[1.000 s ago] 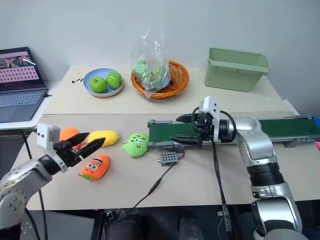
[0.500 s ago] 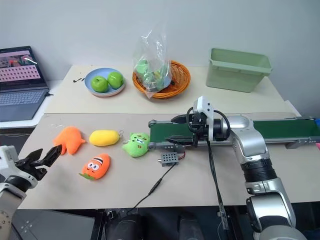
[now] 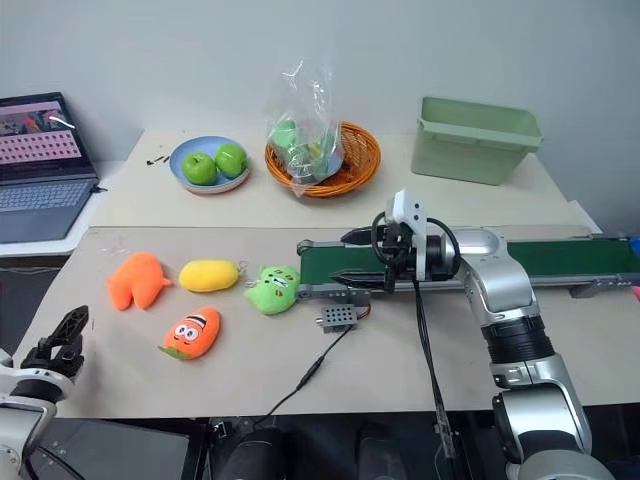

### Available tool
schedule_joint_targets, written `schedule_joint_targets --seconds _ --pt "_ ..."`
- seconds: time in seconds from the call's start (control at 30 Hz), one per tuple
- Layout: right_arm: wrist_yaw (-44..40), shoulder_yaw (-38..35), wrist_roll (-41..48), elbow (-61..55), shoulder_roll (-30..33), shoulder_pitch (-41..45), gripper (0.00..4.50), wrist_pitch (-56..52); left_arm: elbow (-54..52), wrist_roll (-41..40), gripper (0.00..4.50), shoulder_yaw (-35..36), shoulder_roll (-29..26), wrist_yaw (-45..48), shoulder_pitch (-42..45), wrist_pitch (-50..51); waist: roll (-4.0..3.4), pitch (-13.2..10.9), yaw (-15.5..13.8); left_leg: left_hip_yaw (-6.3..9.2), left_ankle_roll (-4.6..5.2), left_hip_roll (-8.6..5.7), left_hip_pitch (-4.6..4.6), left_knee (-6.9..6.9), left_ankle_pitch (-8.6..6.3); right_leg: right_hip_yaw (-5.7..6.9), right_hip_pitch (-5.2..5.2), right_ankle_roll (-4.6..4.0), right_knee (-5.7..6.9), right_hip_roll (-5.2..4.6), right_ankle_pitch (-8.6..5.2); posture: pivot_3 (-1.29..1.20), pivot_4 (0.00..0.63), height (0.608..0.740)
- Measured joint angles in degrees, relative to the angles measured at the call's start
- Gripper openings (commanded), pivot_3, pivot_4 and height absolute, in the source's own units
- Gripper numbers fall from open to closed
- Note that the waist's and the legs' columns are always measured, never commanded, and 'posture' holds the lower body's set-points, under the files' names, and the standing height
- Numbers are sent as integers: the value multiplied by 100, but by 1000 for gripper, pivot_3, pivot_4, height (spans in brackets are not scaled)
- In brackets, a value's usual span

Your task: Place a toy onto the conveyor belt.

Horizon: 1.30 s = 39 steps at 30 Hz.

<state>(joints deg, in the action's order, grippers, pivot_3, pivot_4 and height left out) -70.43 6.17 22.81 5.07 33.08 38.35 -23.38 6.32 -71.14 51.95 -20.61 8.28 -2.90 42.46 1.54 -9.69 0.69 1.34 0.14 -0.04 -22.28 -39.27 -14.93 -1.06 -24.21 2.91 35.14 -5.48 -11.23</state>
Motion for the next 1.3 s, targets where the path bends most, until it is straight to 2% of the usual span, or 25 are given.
schedule_joint_targets --seconds 0.13,0.33,0.5,1.03,1.17,1.2,1.3 --pt "62 -27 15 -112 101 -46 4500 -56 461 -119 4428 0 -14 -33 197 13 1 1 3 -2 0 0 1 0 0 0 1 0 0 1 0 0 150 740" --pt "127 -72 91 -267 227 -126 4500 -167 1323 -61 4428 -39 -318 76 780 -21 1 1 -4 -13 -3 -2 3 0 2 4 4 0 3 3 0 0 150 740" --pt "205 -145 104 -421 340 -196 4500 -261 2054 319 4428 -263 -630 299 1419 -109 2 1 -7 -26 -3 -3 -1 1 2 7 3 0 0 2 0 0 150 740" --pt "304 -243 107 -618 402 -322 4500 -374 3097 1041 4428 -580 -936 966 2212 -106 2 1 -23 -25 -4 -4 1 2 3 7 3 0 4 0 0 0 150 740" --pt "304 -243 102 -619 408 -322 4500 -373 3238 1166 3426 -601 -944 1061 2281 -88 2 1 -17 -24 -4 -3 0 2 3 7 2 0 4 0 0 0 150 740" --pt "304 -242 100 -619 416 -322 4500 -373 3275 1194 2916 -603 -944 1076 2281 -78 2 1 -11 -23 -4 -3 -1 2 3 7 1 0 3 0 0 0 150 740" --pt "307 -242 99 -619 425 -322 4500 -373 3332 1266 1813 -616 -933 1091 2279 -1 2 1 1 -17 -4 -3 -2 3 3 7 -1 0 3 0 0 0 150 740"
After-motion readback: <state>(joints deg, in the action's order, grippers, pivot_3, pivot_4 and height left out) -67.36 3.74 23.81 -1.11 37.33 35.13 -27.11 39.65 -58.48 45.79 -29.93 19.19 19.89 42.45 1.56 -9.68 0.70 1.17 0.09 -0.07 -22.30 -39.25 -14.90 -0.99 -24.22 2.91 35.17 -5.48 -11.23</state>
